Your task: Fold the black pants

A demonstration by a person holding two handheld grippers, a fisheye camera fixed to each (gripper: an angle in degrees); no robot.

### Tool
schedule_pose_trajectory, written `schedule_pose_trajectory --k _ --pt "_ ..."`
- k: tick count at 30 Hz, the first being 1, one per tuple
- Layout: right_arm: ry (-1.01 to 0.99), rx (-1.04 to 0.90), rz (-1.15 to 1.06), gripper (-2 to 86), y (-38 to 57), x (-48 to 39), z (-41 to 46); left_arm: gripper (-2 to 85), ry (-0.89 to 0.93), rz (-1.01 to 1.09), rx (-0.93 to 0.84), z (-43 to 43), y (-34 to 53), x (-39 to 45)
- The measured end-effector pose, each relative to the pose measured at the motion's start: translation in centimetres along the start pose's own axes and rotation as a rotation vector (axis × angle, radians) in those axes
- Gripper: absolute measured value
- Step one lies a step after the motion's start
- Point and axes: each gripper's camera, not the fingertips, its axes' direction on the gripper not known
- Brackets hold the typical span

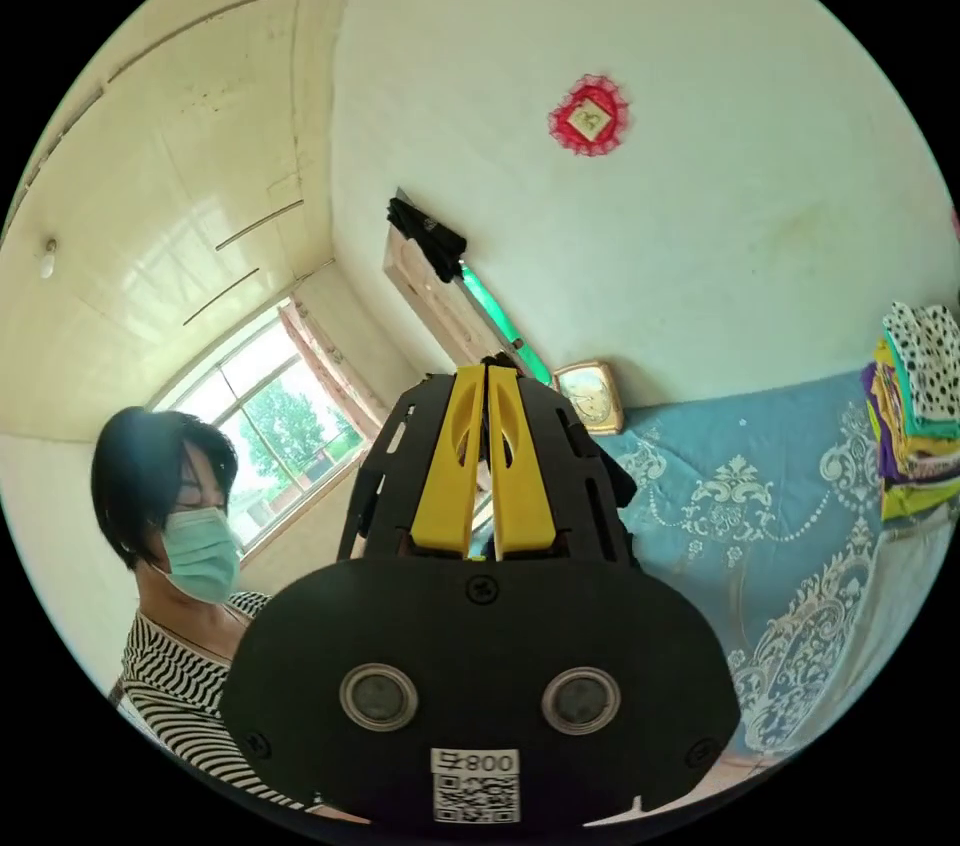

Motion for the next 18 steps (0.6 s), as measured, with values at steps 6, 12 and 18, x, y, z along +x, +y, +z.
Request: schedule_pose_trajectory --k 6,12,18 --pt "0.082 -0.015 0.396 0.1 5.8 17.4 -0.9 0.4 -0.219 -0.003 -0.003 -3.3 -8.6 -0.2" --pt "-0.017 0.118 0.368 0.1 2.0 20.8 -4.0 0.4 -0.282 0.179 -0.003 -0.1 -22.6 6.8" --pt "-0.084 0.267 0.071 0.2 -3.0 14.9 -11.2 0.4 -0.274 0.558 0.132 -2.2 -30.5 22.0"
